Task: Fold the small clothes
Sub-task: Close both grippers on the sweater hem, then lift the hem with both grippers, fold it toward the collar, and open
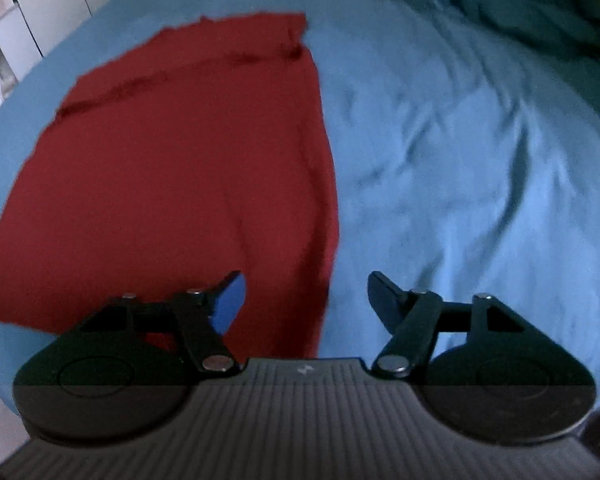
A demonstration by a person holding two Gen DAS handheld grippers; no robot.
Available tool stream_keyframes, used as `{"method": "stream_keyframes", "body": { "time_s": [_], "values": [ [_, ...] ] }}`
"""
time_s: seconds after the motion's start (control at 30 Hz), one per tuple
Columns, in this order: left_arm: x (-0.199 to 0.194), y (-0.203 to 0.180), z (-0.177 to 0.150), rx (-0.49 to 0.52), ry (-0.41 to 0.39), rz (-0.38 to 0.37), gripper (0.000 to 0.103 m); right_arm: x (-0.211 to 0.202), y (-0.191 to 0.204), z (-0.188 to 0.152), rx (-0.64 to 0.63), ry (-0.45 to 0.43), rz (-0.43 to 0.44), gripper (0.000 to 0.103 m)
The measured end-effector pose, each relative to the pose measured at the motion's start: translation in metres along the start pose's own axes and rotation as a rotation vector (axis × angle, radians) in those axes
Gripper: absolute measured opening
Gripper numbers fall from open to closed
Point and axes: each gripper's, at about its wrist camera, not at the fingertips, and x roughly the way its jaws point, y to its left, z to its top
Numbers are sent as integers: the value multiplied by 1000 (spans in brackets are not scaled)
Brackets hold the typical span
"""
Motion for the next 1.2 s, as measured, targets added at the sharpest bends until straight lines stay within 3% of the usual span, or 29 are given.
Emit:
{"method": "stream_keyframes", "body": {
  "time_s": [0.17, 0.27, 0.43, 0.5, 0.7, 0.87, 1.0, 1.2],
  "values": [
    [0, 2, -11, 29, -7, 6, 52, 14, 4, -12, -29, 34, -17, 66],
    [-2, 0, -14, 51, 3, -5, 39, 14, 9, -15, -52, 30, -14, 53],
    [-2, -5, -7, 77, 43, -28, 7, 13, 15, -9, -81, 43, 11, 31],
    [-3, -3, -2, 60, 58, -31, 6, 13, 15, -6, -81, 50, 20, 22],
    [-32, -10, 25, 76, 55, -36, 5, -7, 2, 23, -7, 61, 77, 20],
    [-69, -7, 79, -6, -1, -85, 5, -42, -5, 81, 89, 43, 183, 20],
    [-78, -4, 147, -46, -96, -98, 5, -54, -12, 151, 214, -11, 245, 20],
    [-22, -12, 277, -62, -260, -85, 5, -14, -3, 279, 278, -139, 298, 20]
  ]
}}
